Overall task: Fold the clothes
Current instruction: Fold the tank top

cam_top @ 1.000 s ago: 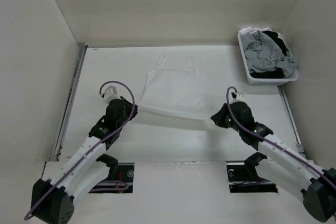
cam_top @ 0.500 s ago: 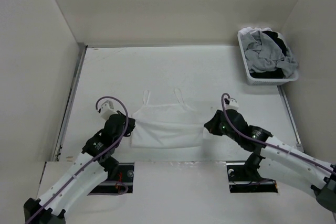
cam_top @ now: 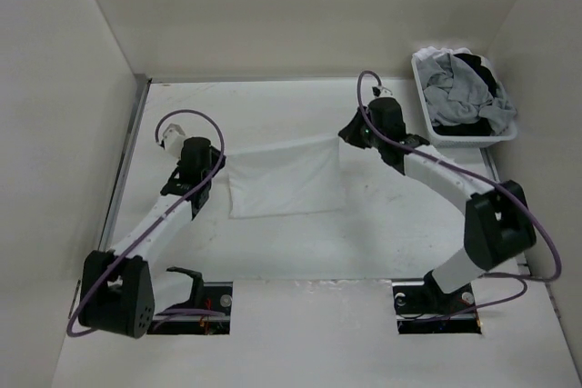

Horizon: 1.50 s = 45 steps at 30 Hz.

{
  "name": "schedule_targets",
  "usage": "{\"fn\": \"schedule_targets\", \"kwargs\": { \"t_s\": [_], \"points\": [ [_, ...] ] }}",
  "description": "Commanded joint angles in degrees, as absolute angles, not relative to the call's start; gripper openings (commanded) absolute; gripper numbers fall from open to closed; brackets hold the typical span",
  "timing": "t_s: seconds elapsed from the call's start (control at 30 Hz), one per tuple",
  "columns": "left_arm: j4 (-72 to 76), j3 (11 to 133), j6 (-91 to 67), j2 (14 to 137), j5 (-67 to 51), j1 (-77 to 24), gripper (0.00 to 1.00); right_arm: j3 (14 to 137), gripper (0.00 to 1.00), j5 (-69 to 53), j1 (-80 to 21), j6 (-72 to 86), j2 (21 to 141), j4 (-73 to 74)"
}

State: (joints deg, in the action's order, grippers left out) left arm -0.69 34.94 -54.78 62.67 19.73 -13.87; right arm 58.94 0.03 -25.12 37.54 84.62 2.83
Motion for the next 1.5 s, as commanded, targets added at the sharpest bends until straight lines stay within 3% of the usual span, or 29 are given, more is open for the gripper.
{"fn": "schedule_targets", "kwargs": {
  "t_s": [0.0, 0.03, 0.1, 0.2, 0.33, 0.4, 0.47, 0.57, 0.83, 0.97, 1.23, 1.47],
  "points": [
    [7.6, 39.6, -54.0, 69.1, 19.5, -10.8, 0.13, 67.3, 0.03, -4.6, -22.8, 35.1, 93.8, -1.3],
    [8.2, 40.3, -54.1, 71.3, 19.3, -10.1, 0.18, 70.0, 0.07, -5.4, -22.4, 34.8, 97.0, -0.9],
    [9.3, 41.5, -53.8, 75.0, 18.6, -8.6, 0.40, 73.8, 0.20, -5.4, -21.9, 35.2, 101.8, 0.2],
    [8.3, 41.1, -52.6, 75.0, 15.9, -7.7, 0.47, 72.5, 0.37, -3.7, -22.2, 36.1, 102.2, -0.3],
    [5.6, 33.2, -50.2, 65.1, 14.6, -12.5, 0.40, 61.9, 0.40, -0.4, -23.1, 35.9, 94.9, -3.2],
    [1.1, 29.6, -49.4, 60.5, 13.9, -15.8, 0.37, 54.0, 0.26, 1.7, -24.3, 36.0, 89.4, -5.8],
    [-4.8, 25.4, -49.8, 55.2, 13.7, -17.8, 0.37, 46.4, 0.04, 3.6, -25.4, 36.9, 83.7, -7.8],
    [-9.5, 20.2, -51.8, 49.2, 10.9, -18.8, 0.40, 37.7, 0.00, 4.7, -27.5, 37.5, 76.4, -8.9],
    [-6.1, 14.8, -53.8, 51.0, 5.0, -17.6, 0.41, 25.7, 0.21, 5.5, -29.7, 40.6, 65.7, -9.5],
    [-6.2, 14.2, -54.0, 52.7, 5.2, -16.7, 0.35, 23.4, 0.26, 6.0, -29.7, 42.4, 64.3, -9.8],
    [-3.6, 13.4, -53.9, 53.7, 5.6, -14.5, 0.34, 22.3, 0.32, 5.4, -29.5, 44.0, 66.0, -10.5],
    [-2.5, 13.4, -53.2, 55.8, 4.9, -14.4, 0.22, 22.9, 0.44, 4.5, -29.7, 44.3, 69.5, -10.0]
  ]
}}
